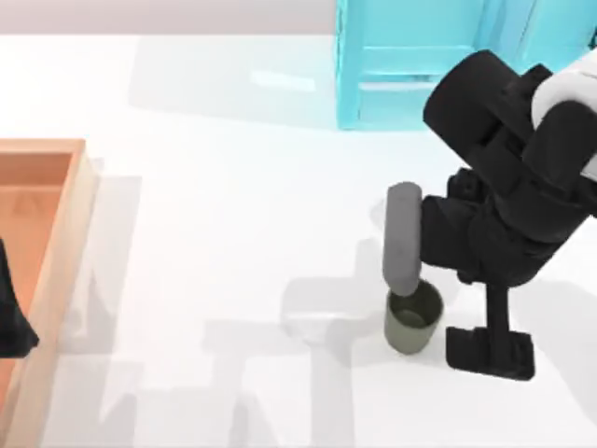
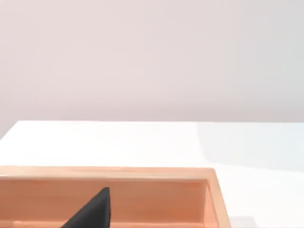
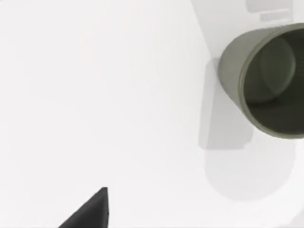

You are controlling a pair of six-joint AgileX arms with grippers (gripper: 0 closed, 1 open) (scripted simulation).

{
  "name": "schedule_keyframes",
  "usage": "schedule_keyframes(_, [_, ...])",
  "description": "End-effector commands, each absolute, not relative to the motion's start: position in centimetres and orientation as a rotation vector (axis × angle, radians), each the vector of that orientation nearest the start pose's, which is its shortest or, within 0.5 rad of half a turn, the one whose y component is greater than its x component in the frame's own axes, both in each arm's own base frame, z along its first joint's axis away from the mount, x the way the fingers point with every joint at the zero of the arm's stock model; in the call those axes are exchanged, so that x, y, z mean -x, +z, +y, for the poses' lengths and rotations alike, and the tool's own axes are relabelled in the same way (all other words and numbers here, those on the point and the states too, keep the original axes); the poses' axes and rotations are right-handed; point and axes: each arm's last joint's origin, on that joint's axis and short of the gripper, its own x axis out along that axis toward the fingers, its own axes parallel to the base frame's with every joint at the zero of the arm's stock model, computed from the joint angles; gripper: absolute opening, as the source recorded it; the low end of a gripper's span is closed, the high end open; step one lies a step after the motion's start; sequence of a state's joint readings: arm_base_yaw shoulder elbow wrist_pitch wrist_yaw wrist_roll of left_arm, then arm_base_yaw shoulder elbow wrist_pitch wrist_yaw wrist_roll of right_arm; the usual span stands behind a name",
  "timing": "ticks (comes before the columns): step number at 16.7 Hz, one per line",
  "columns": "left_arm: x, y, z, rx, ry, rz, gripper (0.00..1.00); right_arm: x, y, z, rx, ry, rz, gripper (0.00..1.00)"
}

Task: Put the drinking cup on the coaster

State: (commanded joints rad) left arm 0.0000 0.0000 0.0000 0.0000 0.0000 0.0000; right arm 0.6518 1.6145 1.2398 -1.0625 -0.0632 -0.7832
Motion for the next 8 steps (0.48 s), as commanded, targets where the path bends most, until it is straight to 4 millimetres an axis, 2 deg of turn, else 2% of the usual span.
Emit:
schedule_keyframes(4, [-10.6, 16.0, -0.1, 0.0, 0.0, 0.0, 1.0, -25.2, 23.5, 21.2, 1.146, 1.191, 1.184, 1.0])
schedule_keyframes(8, [-10.6, 16.0, -0.1, 0.0, 0.0, 0.0, 1.0, -26.2, 23.9, 22.4, 1.197, 1.201, 1.21, 1.0])
